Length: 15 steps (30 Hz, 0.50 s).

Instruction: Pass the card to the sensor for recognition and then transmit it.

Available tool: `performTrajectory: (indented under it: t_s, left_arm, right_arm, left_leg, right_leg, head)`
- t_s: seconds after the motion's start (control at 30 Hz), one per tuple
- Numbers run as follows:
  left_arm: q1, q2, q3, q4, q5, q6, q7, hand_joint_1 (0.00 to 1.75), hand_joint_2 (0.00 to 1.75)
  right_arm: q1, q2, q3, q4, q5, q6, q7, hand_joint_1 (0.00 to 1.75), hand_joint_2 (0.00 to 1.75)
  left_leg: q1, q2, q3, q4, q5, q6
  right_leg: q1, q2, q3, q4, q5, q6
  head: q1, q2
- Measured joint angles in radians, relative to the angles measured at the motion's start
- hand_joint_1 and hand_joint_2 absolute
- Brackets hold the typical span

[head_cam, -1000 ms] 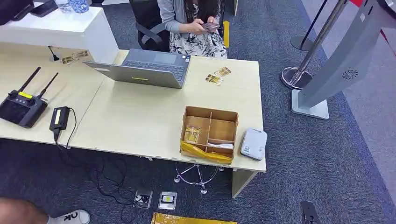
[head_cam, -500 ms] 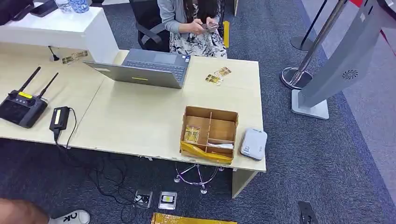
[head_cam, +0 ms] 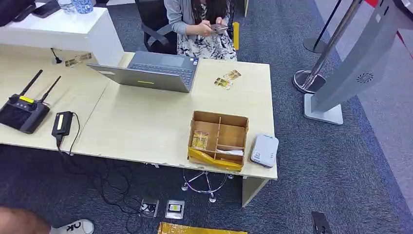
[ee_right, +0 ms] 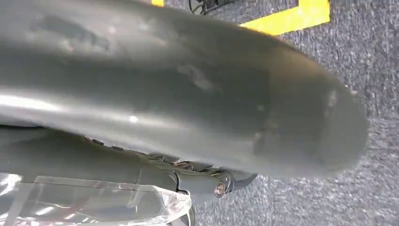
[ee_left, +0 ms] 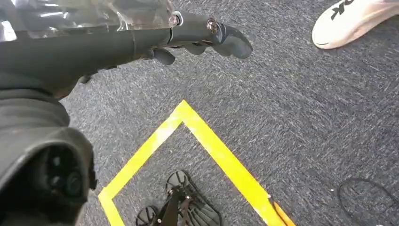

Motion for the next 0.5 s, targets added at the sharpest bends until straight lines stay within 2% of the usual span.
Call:
performTrajectory:
  t_s: [0.03,0.07,0.1,0.13,0.17,0.5]
  left_arm:
    - [0.0,0.0,0.0,0.0,-0.001,0.0,0.0,0.44,0.0]
    - [0.0,0.0,0.0,0.0,-0.002,0.0,0.0,1.75,0.0]
    - [0.0,0.0,0.0,0.0,-0.005,0.0,0.0,1.75,0.0]
    - [0.0,0.001,-0.001,0.0,-0.011,-0.001,0.0,1.75,0.0]
    - [0.0,0.002,-0.002,0.0,-0.018,-0.004,0.0,1.75,0.0]
    - [-0.006,0.008,-0.011,0.0,-0.03,-0.032,-0.002,1.75,0.0]
  right_arm:
    - [0.0,0.0,0.0,0.0,0.0,0.0,0.001,0.0,0.0]
    - [0.0,-0.001,0.0,0.0,0.0,-0.002,0.002,0.0,0.0]
    - [0.0,-0.002,0.0,0.0,0.0,-0.004,0.002,0.0,0.0]
    - [0.0,-0.004,0.0,0.0,0.0,-0.008,0.001,0.94,0.0]
    - [0.001,-0.006,0.0,0.0,-0.001,-0.01,-0.001,1.75,0.0]
    - [0.01,-0.026,0.002,0.0,0.002,-0.055,-0.031,1.75,0.0]
  left_leg:
    - [0.0,0.0,0.0,0.0,0.0,0.0]
    - [0.0,0.0,0.0,0.0,0.0,0.0]
    - [0.0,0.0,0.0,0.0,0.0,0.0]
    - [0.0,0.0,0.0,0.0,0.0,0.0]
    - [0.0,0.0,0.0,0.0,0.0,0.0]
    - [0.0,0.0,0.0,0.0,0.0,0.0]
  right_leg:
    - [0.0,0.0,0.0,0.0,0.0,0.0]
    - [0.0,0.0,0.0,0.0,0.0,0.0]
    - [0.0,0.0,0.0,0.0,0.0,0.0]
    - [0.0,0.0,0.0,0.0,0.0,0.0]
    - [0.0,0.0,0.0,0.0,0.0,0.0]
    - [0.0,0.0,0.0,0.0,0.0,0.0]
  head:
    - [0.0,0.0]
    - [0.0,0.0]
    - [0.0,0.0]
    - [0.0,0.0]
    - [0.0,0.0]
    - [0.0,0.0]
